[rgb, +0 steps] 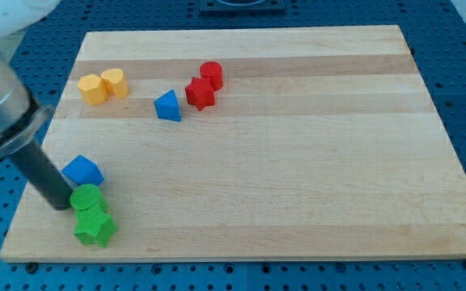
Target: Slide the blue cube closer to blue triangle
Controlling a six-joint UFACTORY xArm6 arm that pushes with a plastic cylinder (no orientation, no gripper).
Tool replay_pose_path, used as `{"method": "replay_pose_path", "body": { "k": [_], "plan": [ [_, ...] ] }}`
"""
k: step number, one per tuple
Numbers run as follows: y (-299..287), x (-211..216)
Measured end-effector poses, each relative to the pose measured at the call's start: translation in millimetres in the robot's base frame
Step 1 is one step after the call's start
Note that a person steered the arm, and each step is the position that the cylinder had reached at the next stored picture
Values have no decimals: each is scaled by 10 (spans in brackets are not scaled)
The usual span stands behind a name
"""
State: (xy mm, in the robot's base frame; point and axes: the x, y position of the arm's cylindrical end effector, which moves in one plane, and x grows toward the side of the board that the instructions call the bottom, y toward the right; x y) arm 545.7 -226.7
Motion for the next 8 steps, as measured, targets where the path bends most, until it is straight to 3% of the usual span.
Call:
{"method": "replay_pose_path", "body": {
  "k": [3,6,8],
  "plan": [
    [983,-1131],
    [540,-208],
    [-5,-132]
  ]
}}
